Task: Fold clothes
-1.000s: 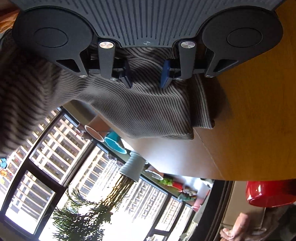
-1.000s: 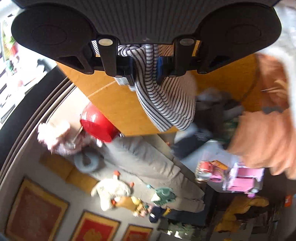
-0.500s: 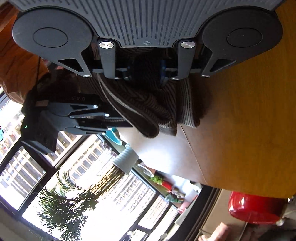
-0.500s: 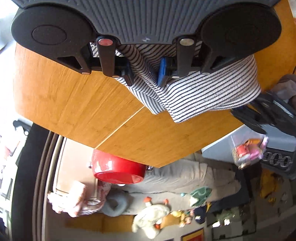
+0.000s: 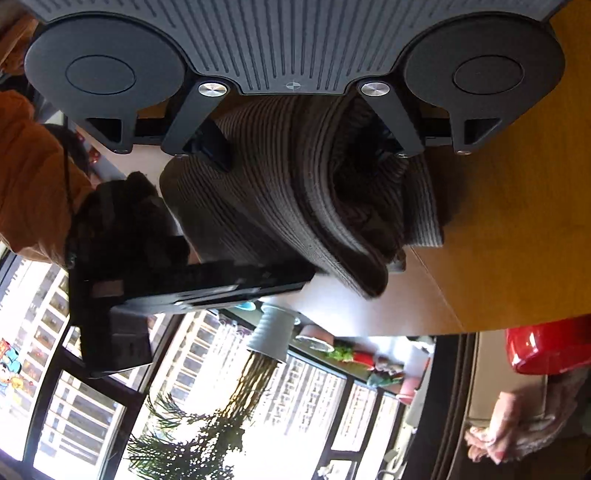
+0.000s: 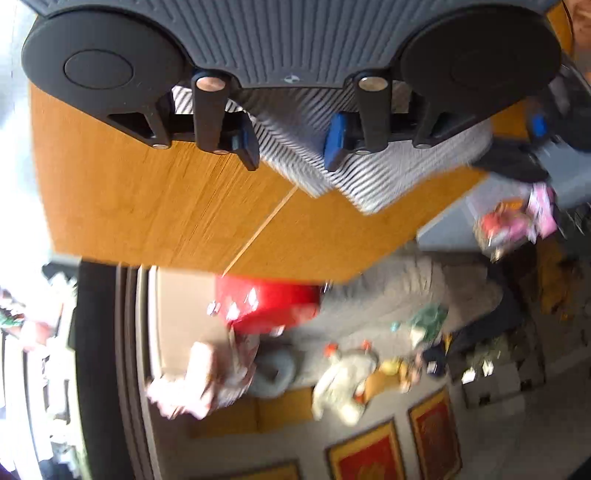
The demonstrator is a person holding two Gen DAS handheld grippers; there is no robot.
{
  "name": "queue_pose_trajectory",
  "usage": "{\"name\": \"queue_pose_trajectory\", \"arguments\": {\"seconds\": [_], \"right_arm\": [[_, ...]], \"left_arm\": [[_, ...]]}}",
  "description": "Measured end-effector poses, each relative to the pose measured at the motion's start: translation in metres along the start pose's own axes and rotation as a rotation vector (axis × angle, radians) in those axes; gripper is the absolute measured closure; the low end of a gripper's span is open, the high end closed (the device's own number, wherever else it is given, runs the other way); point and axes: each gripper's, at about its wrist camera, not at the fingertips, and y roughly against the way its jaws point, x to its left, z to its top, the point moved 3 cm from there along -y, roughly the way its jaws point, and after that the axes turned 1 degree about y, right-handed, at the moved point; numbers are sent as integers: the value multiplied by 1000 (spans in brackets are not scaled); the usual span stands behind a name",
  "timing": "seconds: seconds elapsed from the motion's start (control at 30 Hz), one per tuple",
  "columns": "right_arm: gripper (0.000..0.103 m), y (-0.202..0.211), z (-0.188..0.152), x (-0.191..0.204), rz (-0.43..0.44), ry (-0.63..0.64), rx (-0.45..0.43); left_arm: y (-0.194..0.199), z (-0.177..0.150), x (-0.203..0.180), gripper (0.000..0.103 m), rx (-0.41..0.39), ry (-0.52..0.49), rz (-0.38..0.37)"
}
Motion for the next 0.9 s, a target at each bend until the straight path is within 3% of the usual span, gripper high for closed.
{"name": "queue_pose_trajectory", "arguments": {"seconds": [0.07,0.1,0.23,0.3,0.33,0.43,0.63,0.7,0.8,0.83,0.9], "right_arm": [[36,15,-11,1,-15,-17,-30],[31,22,-17,1,-22,-26,-45],[27,51,-39,3,-51,-61,-105],[36,64,-50,5,-56,-85,-134],[59,63,-55,7,-28,-120,-142],[84,75,-52,19,49,-131,-150],[84,102,7,23,207,-115,-223],[84,75,25,0,146,-121,-205],[84,11,22,-33,-79,-129,-74],[83,-4,12,-41,-128,-142,-46],[81,-12,-5,-50,-132,-201,-66]], "left_arm": [[0,-3,2,37,-11,28,-16],[0,-5,2,38,-16,38,-19],[0,-12,7,39,-28,93,-46],[-1,-12,10,42,-30,144,-60],[0,-13,9,43,-26,161,-64],[10,-12,0,54,8,172,-88],[21,0,-14,65,53,226,-256],[18,5,-8,66,44,233,-214],[11,8,11,65,30,249,-68],[14,10,16,63,11,266,-52],[21,14,26,58,-31,302,-28]]}}
